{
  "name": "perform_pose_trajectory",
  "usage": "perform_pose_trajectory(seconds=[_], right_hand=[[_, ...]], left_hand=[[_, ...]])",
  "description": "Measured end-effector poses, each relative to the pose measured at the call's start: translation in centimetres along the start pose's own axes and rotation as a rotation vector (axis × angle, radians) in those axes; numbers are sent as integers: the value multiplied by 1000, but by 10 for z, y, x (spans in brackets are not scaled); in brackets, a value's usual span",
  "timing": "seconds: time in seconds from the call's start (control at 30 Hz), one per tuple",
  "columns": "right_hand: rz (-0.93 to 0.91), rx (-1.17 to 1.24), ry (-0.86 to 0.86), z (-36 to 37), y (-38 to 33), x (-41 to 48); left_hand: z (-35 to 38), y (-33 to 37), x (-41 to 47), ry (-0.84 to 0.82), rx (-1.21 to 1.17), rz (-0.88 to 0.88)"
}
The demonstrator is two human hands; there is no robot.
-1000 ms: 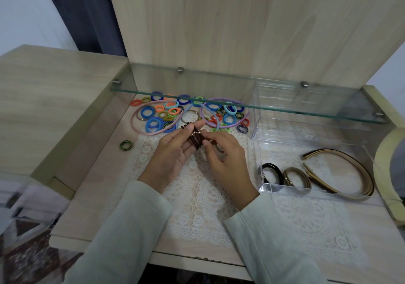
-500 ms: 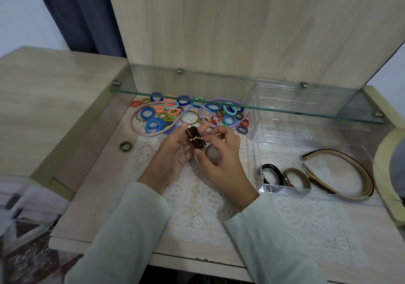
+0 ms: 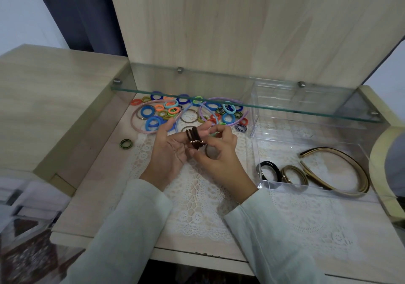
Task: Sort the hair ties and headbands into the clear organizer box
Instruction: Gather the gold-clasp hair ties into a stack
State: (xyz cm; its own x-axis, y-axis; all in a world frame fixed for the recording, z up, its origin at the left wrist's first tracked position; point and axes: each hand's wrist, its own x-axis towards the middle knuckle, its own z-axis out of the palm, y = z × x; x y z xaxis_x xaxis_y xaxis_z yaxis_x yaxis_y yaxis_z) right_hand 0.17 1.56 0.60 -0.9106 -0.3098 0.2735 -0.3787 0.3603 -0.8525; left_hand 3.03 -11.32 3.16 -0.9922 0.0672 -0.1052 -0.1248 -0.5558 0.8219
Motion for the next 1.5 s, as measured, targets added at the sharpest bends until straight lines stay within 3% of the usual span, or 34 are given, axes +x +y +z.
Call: perform_pose_trajectory(seconds=[0.33, 0.73, 0.87, 0.97, 1.17, 1.33, 1.5], right_hand=[[-107, -165, -32, -14, -10, -3], [-282, -293, -46, -37, -18, -1], [-314, -344, -87, -49, -18, 1], [-398, -506, -113, -60, -14, 3], [-579, -780, -150, -82, -16, 6], [-660, -875, -121, -98, -18, 6], [-652, -968, -105, -124, -15, 4]], left_hand=[[5, 12, -5, 3, -114, -7], [10, 50, -1, 8, -165, -338], [0, 56, 1, 10, -58, -406], [-6, 58, 4, -21, 283, -449], [21, 50, 11, 159, 821, -400], [44, 41, 29, 262, 935, -308], [67, 31, 43, 235, 903, -286]])
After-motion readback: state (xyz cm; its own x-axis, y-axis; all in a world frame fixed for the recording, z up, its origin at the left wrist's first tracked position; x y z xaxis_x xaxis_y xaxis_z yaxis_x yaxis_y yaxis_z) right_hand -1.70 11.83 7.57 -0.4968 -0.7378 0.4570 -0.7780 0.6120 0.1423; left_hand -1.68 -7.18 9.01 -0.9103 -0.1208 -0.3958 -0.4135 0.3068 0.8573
